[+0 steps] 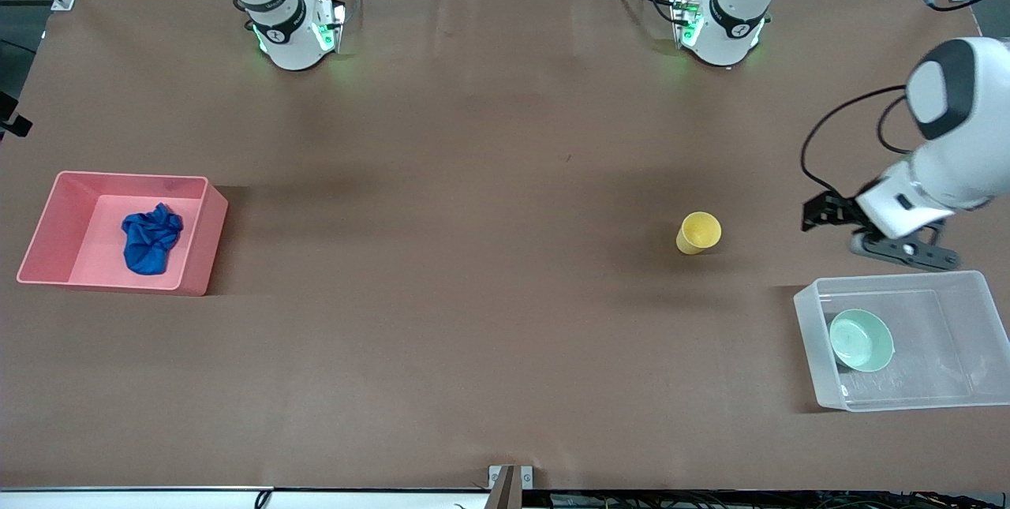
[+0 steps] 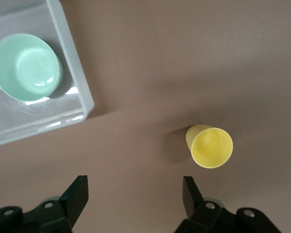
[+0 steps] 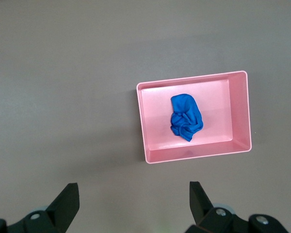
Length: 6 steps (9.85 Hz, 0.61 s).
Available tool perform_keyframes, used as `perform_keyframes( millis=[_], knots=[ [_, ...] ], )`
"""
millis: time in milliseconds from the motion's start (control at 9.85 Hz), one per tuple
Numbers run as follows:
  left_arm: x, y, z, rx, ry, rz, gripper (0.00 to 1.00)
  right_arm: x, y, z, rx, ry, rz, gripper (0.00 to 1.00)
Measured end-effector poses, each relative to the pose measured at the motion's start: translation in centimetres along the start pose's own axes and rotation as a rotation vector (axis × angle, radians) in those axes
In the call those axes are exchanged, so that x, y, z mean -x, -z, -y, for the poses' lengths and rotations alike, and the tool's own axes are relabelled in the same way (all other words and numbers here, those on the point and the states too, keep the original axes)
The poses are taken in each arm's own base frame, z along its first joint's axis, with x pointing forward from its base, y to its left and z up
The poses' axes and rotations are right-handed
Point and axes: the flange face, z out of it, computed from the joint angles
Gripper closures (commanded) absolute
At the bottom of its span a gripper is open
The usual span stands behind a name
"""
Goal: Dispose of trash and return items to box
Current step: 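Raise the left gripper and move it over the yellow cup, then lower the left gripper and grasp the yellow cup by its rim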
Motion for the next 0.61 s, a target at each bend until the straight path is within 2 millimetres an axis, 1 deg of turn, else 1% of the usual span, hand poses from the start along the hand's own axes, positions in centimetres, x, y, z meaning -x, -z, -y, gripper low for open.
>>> perform_keyframes(
  millis=[102,203,305,508,609],
  knots=[
    [0.7,-2.1,-1.6,-0.001,0.01,0.004,0.14,0.0,0.0,0.0,0.0,0.003,0.0,0.0],
    [1.3,-4.6,-3.2,0.0,0.015,-0.001,0.14,0.0,0.0,0.0,0.0,0.004,0.0,0.0],
    [2.2,-7.4,-4.3,-0.001,0.013,-0.026,0.14,0.0,0.0,0.0,0.0,0.005,0.0,0.0],
    [4.2,-12.8,-4.6,0.005,0.016,-0.075,0.14,0.0,0.0,0.0,0.0,0.005,0.0,0.0],
    [4.4,-14.7,-4.6,0.017,0.018,-0.09,0.14,0.0,0.0,0.0,0.0,0.005,0.0,0.0]
  ],
)
